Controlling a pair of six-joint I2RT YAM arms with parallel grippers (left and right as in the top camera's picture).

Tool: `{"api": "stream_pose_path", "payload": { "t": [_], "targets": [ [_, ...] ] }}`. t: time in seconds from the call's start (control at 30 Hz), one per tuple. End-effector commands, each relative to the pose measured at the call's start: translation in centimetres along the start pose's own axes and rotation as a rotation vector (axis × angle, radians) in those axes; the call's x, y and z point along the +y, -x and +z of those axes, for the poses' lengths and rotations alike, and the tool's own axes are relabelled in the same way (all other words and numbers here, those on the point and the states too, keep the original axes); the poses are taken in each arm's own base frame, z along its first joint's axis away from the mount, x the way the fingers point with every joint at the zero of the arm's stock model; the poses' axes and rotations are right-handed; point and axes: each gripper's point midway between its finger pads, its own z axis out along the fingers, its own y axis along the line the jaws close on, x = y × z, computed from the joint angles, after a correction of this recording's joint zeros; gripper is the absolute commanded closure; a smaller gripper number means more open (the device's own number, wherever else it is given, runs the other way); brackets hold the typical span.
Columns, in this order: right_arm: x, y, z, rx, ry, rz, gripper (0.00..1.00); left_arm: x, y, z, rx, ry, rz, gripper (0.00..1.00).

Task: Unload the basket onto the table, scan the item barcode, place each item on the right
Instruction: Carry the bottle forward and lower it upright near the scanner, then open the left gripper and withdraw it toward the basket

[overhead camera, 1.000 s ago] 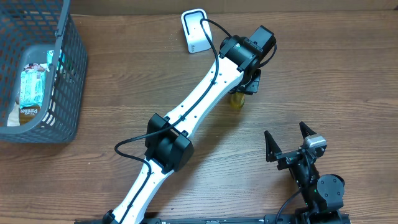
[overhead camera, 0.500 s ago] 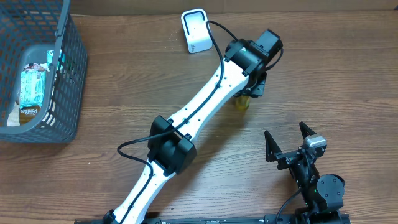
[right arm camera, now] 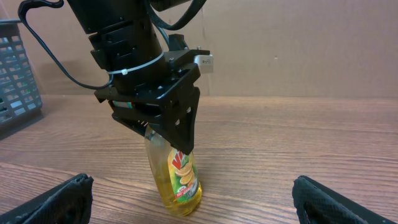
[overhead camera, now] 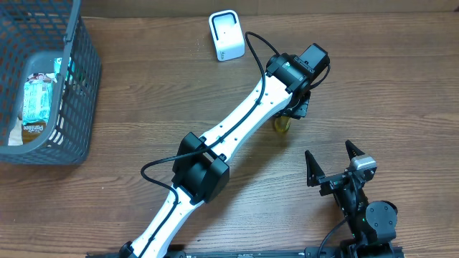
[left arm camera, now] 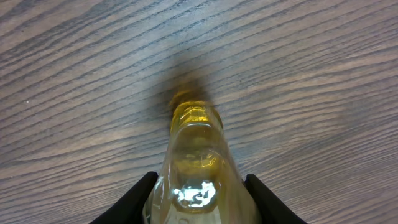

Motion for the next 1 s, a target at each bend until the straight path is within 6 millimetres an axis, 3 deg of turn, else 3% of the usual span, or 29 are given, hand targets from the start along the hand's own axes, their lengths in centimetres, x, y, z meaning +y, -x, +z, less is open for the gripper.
{"api": "stream_pose_path", "payload": {
  "t": [0.0, 0.27, 0.4, 0.6, 0.73, 0.77, 0.87, 0.97],
  "targets": [
    [-0.2, 0.0, 0.0, -0.003, -0.008, 0.002, 0.0, -0.1, -0.1, 0.4, 0.0, 0.009, -0.018, 0.58],
    [-0.2, 0.0, 0.0, -0.003, -0.008, 0.003, 0.0, 0.0, -0.6, 0.4, 0.015, 0.018, -0.014, 0.44],
    [-0.2, 0.0, 0.0, -0.003, -0.008, 0.003, 0.0, -0.1, -0.6, 0.4, 0.015, 0.017, -0.013, 0.22],
    [-0.2, 0.0, 0.0, -0.003, -0.008, 0.003, 0.0, -0.3, -0.2, -0.2, -0.002, 0.008, -0.006, 0.16],
    [-0.2, 0.0, 0.0, -0.003, -0.009, 0.003, 0.0, -0.6, 2.1, -3.2, -0.094, -0.036, 0.043, 0.12],
    [-0.2, 0.0, 0.0, -0.003, -0.008, 0.003, 0.0, -0.6, 3.6, -5.6, -0.16, -0.066, 0.045, 0.11],
    [-0.2, 0.0, 0.0, -0.003, -0.009, 0.003, 0.0, -0.3, 5.5, -9.6, -0.262, -0.103, 0.064, 0.02],
    [-0.2, 0.0, 0.0, -0.003, -0.009, 0.003, 0.0, 1.4, 7.0, -13.9, -0.366, -0.095, 0.041, 0.0]
  ]
}}
